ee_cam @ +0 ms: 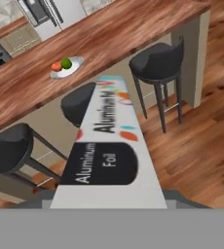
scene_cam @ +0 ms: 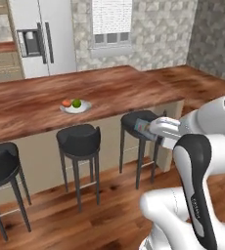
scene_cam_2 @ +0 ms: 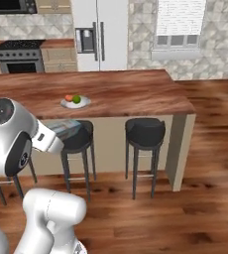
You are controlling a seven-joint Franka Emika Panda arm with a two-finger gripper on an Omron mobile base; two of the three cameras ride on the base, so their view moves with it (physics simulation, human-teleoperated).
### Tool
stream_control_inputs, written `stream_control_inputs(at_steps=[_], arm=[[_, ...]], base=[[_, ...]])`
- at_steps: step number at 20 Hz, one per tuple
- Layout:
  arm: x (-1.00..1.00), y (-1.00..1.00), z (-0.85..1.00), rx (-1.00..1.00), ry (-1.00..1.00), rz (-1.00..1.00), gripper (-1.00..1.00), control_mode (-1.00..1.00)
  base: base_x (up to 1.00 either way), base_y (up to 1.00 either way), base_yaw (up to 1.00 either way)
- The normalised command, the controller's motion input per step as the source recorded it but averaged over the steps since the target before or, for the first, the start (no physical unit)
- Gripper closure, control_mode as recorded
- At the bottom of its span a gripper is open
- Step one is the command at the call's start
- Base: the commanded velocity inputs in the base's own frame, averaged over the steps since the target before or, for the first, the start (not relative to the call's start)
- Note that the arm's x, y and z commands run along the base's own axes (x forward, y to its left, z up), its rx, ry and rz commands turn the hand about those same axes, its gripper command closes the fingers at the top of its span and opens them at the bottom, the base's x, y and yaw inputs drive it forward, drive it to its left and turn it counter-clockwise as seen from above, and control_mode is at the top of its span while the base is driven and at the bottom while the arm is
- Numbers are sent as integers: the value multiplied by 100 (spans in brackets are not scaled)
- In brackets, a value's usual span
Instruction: Retrieve the tupperware and aluminum foil from the cabinet and place them on the dining counter near the plate with lime and squash to prepare for storing leftovers.
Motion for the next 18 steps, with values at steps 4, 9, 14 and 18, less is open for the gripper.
stream_control_inputs(at_steps=[4,9,14,18], arm=[[0,0,0,0,0,0,100,100],[0,0,0,0,0,0,100,100],[0,0,0,0,0,0,100,100],[0,0,0,0,0,0,100,100]], base=[[58,-56,38],[81,-28,25],[100,-7,12],[100,0,7]])
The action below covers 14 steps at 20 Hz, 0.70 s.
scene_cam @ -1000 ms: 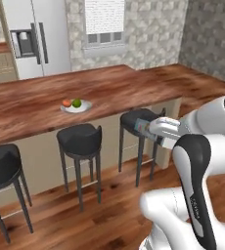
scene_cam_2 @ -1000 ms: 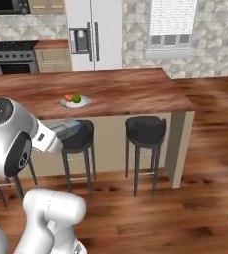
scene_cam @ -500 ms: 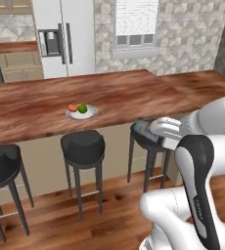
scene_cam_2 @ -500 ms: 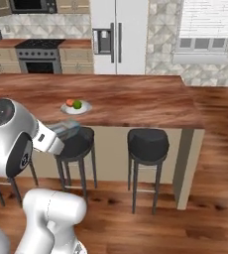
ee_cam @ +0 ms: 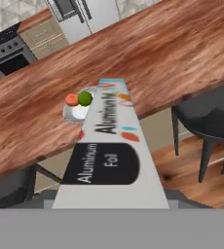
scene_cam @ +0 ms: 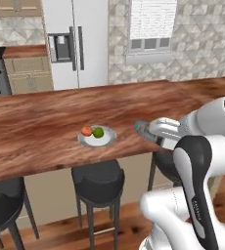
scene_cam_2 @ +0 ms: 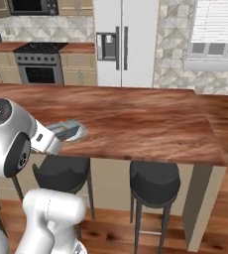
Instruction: Retrieve the tupperware and aluminum foil from the cabinet and place them on the dining counter near the plate with lime and squash to prepare for storing leftovers.
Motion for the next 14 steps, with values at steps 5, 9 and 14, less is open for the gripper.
stream_control_inputs(at_steps=[5,9,14], arm=[[0,0,0,0,0,0,100,100],[11,0,-3,0,-7,0,100,-100],[32,-9,-31,0,-24,0,100,-100]], base=[[92,0,5],[44,0,2],[0,0,0]])
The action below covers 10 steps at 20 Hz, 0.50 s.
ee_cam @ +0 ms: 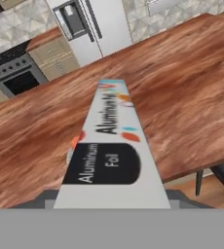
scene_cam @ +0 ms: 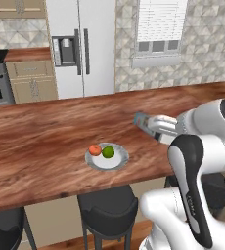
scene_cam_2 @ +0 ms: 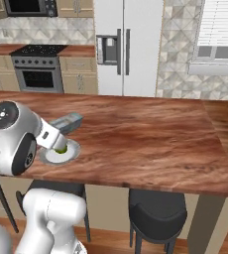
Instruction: Retrieve the tupperware and aluminum foil from the cabinet and place them on the dining counter near the plate with lime and squash to prepare for storing leftovers.
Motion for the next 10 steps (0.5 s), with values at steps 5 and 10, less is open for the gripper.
stream_control_inputs(at_steps=[5,10], arm=[[36,-23,-59,-1,-11,0,100,-100],[37,-21,-64,-4,0,0,100,-100]], base=[[0,0,0],[0,0,0]])
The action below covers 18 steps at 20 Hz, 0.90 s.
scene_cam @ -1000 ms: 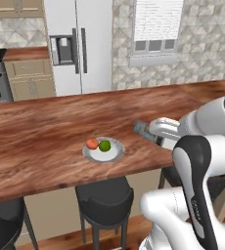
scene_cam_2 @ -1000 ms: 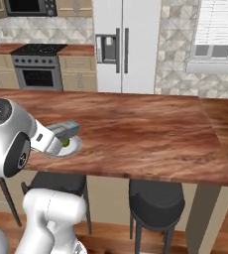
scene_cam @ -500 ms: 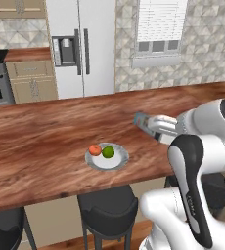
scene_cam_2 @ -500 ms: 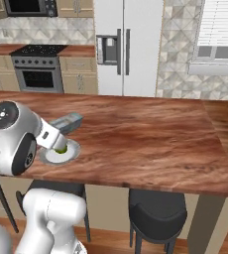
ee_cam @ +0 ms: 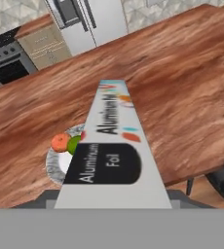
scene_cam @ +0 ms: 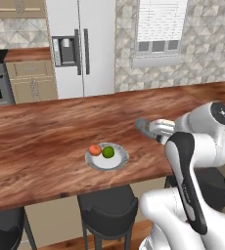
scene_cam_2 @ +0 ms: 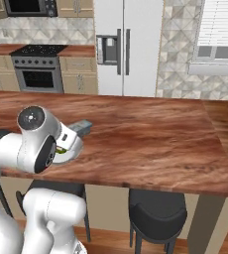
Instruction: Retrieve the tupperware and aluminum foil from the cabinet and place them on the dining counter near the plate with lime and squash to prepare for storing leftovers.
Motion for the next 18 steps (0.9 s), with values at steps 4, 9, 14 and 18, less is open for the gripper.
stream_control_inputs(at_steps=[4,9,14,18], arm=[[45,-6,-83,-3,0,7,100,-100],[51,0,-88,-3,-7,13,100,-100],[53,-2,-85,-1,-7,13,100,-100],[53,-3,-77,0,-2,11,100,-100]], base=[[0,0,0],[0,0,0],[0,0,0],[0,0,0]])
